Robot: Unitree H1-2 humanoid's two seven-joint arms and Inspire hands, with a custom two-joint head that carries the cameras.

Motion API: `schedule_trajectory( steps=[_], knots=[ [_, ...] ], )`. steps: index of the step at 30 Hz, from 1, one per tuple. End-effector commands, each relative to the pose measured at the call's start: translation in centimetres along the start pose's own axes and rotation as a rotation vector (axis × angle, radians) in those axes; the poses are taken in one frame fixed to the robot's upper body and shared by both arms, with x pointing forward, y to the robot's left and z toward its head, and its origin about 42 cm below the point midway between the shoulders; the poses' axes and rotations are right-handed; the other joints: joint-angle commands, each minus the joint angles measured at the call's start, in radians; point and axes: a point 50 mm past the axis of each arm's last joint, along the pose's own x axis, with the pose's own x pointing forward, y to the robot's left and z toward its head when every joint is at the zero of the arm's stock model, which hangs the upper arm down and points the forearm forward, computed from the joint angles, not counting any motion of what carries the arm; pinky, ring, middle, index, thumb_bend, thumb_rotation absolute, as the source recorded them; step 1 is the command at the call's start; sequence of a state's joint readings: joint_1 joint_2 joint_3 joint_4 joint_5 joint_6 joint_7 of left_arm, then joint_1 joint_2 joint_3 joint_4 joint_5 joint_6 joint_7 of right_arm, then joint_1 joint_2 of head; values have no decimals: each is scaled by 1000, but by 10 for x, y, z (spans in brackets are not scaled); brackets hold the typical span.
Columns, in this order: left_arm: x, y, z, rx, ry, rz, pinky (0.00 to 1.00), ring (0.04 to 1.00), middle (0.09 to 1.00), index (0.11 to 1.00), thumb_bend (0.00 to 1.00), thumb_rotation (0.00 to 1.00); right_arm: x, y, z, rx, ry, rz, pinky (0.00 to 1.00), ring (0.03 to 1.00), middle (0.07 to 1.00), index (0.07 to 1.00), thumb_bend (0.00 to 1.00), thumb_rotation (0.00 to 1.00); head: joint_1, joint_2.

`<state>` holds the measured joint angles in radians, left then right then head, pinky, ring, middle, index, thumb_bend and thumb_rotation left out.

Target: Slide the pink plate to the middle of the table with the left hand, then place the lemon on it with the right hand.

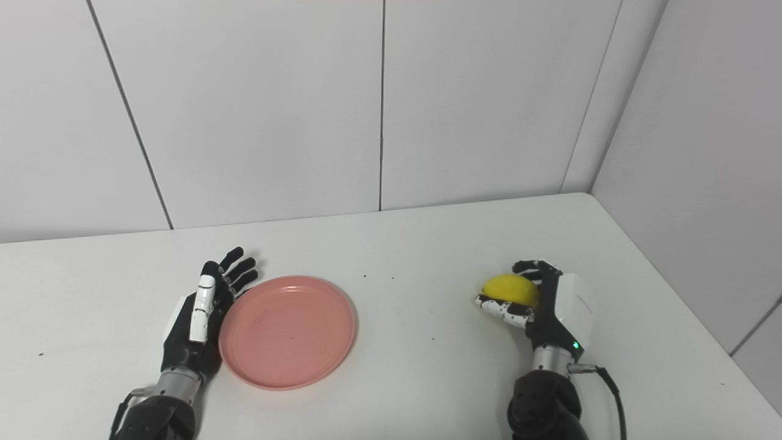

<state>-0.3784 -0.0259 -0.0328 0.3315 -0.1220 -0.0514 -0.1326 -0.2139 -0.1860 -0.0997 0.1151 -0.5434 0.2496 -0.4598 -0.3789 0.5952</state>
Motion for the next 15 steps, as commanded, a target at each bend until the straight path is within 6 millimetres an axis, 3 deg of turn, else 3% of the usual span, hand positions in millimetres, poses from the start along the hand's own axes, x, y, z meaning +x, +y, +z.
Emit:
schedule_trajectory(
  steps=[1,7,14,15],
  knots=[
    [5,-4,10,4,-26,-6,828,880,875,873,696,1000,8,-8,20,34,-98,-65,424,400,470,543,512,0,0,-1],
    [5,-4,9,7,-23,-7,831,882,878,876,696,1000,2,-11,43,100,-189,-96,378,389,467,547,511,0,7,-1],
    [5,-6,7,0,-26,-10,838,890,879,879,708,1000,-10,-4,86,160,-338,-55,402,402,477,544,512,0,41,-2],
    [5,-6,7,0,-27,-11,843,892,880,880,708,1000,-11,-2,90,177,-360,-46,364,420,492,540,502,0,41,-2]
  ],
)
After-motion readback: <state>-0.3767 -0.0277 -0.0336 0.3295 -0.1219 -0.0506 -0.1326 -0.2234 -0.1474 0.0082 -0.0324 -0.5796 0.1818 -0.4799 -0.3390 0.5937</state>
